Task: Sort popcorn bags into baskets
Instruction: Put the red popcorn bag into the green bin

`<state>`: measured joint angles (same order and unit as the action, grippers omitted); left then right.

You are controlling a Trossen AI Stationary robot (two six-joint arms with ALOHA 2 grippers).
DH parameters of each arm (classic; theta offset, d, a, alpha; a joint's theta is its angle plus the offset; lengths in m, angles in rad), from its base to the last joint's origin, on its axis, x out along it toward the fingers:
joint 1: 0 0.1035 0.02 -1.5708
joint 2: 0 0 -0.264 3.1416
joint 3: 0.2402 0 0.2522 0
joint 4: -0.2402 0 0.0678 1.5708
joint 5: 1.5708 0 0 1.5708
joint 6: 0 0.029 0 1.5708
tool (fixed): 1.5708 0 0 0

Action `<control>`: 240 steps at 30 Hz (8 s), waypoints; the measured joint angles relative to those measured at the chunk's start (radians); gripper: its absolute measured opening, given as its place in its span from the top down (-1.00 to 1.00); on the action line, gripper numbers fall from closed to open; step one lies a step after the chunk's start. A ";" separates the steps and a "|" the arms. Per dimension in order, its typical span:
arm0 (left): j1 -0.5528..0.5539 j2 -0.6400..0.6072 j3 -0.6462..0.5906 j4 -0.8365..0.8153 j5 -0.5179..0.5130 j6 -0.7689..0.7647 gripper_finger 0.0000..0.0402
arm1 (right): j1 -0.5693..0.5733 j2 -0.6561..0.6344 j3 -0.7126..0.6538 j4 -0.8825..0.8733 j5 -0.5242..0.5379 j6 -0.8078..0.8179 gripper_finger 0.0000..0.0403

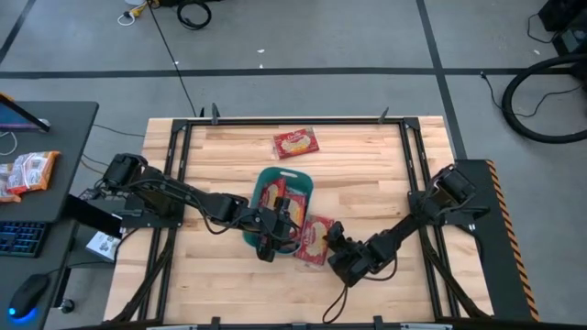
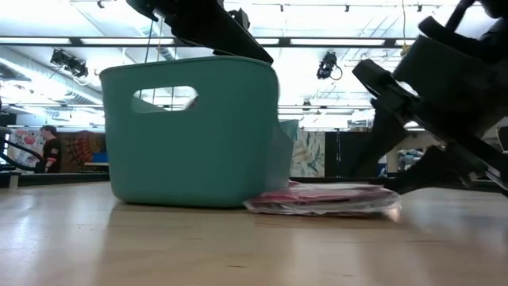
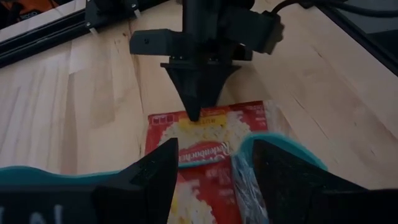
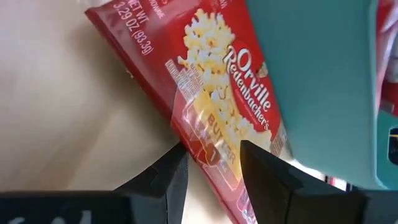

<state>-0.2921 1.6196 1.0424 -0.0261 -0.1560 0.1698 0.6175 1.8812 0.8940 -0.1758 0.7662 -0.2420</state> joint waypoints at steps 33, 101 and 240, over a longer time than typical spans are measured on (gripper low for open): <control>-0.055 -0.248 -0.001 -0.123 -0.115 0.051 -0.04 | 0.043 -0.054 0.000 0.112 0.155 -0.119 0.97; -0.066 -0.561 -0.167 -0.214 -0.214 -0.028 -0.03 | -0.316 0.004 0.202 0.240 -0.097 -0.495 0.55; -0.055 -0.486 -0.167 -0.287 -0.287 -0.029 -0.03 | -1.214 -0.015 0.277 -0.442 -0.777 0.062 0.17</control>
<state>-0.3470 1.1339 0.8757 -0.3130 -0.4435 0.1410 -0.5965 1.8664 1.1705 -0.6179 -0.0112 -0.1803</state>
